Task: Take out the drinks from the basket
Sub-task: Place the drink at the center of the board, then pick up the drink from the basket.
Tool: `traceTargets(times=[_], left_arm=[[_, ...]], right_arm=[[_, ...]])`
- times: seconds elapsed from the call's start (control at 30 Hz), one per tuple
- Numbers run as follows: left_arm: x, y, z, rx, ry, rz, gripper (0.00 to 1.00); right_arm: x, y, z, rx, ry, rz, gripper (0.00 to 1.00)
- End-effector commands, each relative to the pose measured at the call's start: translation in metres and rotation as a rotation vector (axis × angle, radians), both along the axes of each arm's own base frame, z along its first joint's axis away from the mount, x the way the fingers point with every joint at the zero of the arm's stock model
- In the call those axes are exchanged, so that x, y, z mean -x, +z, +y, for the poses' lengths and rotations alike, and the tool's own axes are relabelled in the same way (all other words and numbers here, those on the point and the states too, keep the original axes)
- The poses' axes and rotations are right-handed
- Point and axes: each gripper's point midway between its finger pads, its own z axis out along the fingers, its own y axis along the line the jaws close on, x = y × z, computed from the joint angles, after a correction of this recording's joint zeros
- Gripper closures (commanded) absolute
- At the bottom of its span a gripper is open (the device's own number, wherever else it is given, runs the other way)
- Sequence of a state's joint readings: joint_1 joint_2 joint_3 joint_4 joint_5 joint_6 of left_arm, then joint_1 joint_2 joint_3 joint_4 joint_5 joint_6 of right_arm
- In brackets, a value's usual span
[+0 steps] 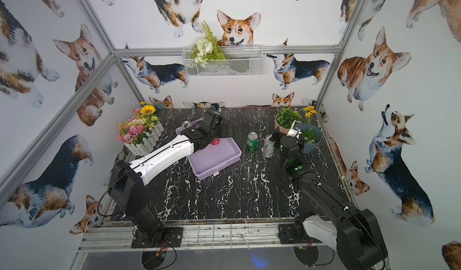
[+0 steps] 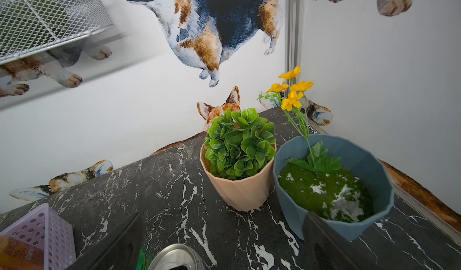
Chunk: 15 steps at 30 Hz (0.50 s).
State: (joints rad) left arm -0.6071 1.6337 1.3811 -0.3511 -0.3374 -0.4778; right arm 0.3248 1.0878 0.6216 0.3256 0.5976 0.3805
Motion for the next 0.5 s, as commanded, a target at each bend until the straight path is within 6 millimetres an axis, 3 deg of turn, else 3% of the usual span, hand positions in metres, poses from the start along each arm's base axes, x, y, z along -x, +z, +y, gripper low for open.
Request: traceTargets(times=[0.0,0.17,0.3,0.47], left_arm=[[0.008,0.008,0.044,-0.022,0.104,-0.034,0.0],[0.02,-0.027,0.11,0.009,0.229,0.08,0.0],[0.015,-0.038,0.137,-0.008,0.269,0.109,0.0],[-0.004,-0.037,0.159,0.022,0.27,0.106,0.0]], right_arm=[[-0.004,0.007,0.004,-0.034,0.018,-0.042,0.0],[-0.005,0.007,0.004,-0.035,0.019,-0.043,0.0],[-0.005,0.006,0.005,-0.036,0.021,-0.044,0.0],[-0.005,0.007,0.005,-0.033,0.023,-0.042,0.0]])
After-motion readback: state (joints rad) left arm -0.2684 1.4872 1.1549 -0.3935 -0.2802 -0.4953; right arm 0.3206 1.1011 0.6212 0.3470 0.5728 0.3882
